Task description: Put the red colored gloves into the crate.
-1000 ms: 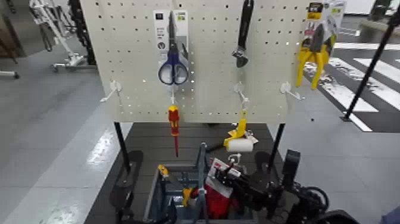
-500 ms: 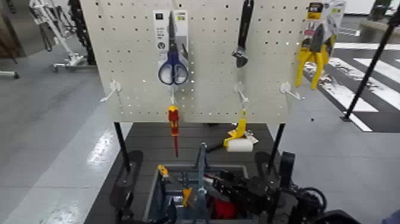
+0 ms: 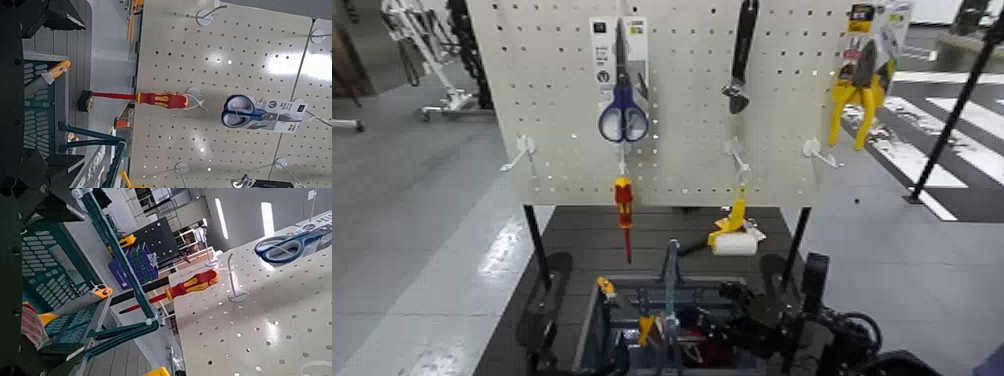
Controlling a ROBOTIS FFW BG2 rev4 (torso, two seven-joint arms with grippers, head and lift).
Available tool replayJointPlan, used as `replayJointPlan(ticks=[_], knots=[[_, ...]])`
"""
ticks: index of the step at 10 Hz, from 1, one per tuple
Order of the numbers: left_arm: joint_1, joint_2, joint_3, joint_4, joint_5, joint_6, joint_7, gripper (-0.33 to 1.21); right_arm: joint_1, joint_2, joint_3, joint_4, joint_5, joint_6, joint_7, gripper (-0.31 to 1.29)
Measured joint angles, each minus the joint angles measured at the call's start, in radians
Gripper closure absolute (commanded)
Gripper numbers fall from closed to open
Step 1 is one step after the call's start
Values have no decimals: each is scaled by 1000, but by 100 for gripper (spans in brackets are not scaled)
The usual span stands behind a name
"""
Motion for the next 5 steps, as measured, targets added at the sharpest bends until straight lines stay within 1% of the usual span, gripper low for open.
replayJointPlan(ticks=[2,3,4,5], knots=[[1,0,1,0,0,0,0,11,18,-3,-14,-24,8,-8,-17,-18],[1,0,0,0,0,0,0,11,44,-3,-37,-62,48,-24,-53,-16],[1,0,0,0,0,0,0,11,92,-5,-73,-117,120,-64,-131,-16],[2,0,1,-1,0,0,0,11,159,-2,-118,-171,181,-112,-204,-14]])
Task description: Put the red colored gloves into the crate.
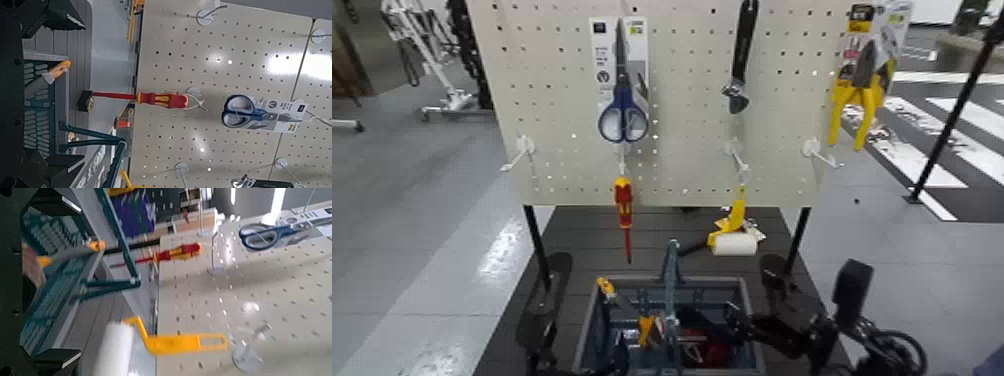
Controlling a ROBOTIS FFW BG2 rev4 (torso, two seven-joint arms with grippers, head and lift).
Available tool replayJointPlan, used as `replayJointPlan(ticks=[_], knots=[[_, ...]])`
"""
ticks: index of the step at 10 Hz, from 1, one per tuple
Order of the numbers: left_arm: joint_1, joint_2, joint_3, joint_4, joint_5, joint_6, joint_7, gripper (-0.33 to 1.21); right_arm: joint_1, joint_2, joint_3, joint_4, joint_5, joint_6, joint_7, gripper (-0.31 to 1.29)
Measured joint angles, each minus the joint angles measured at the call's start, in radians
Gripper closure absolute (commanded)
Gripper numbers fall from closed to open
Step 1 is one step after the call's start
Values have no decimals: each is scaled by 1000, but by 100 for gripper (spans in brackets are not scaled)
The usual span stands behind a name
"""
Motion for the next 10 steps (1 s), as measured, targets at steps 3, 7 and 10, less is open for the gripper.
replayJointPlan(ticks=[3,7,10], knots=[[4,0,6,-4,0,0,0,11,248,33,-85,-125,137,-209,-298,-9],[12,0,17,-12,0,0,-2,11,465,90,-173,-258,261,-304,-427,-2],[20,0,25,-21,0,8,-4,11,521,74,-154,-319,311,-280,-525,1]])
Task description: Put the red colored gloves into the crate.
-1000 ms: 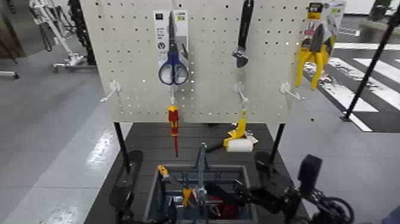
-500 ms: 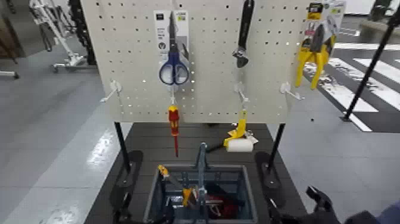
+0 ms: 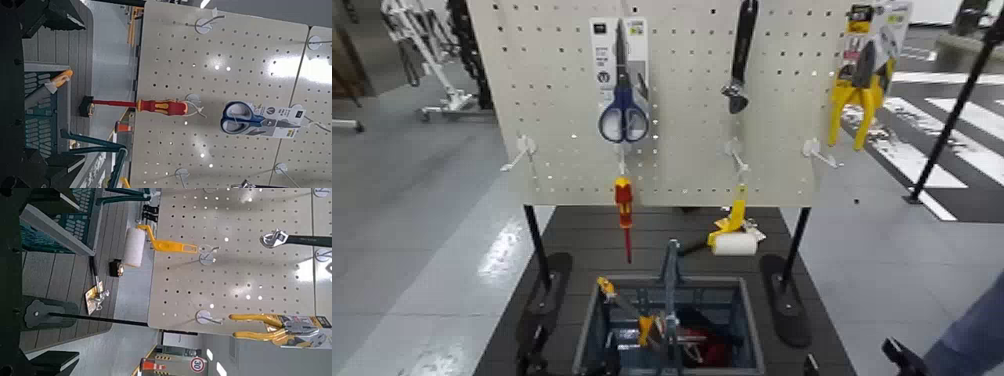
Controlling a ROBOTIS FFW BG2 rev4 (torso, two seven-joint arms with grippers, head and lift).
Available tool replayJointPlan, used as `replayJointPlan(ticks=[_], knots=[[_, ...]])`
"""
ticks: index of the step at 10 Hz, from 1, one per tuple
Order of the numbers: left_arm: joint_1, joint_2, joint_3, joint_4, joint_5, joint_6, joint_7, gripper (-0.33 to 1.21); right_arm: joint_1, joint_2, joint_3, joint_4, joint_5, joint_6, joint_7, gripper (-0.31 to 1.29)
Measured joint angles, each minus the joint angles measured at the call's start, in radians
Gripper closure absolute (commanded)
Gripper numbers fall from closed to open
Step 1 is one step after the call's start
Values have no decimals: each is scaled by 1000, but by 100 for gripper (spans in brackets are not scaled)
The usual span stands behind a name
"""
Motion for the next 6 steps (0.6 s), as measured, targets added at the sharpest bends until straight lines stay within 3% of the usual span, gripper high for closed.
replayJointPlan(ticks=[2,6], knots=[[1,0,2,-2,0,3,-1,11,-3,-3,9,-8,55,5,16,1],[3,0,3,-3,0,4,-1,11,-4,2,11,-7,73,-3,17,3]])
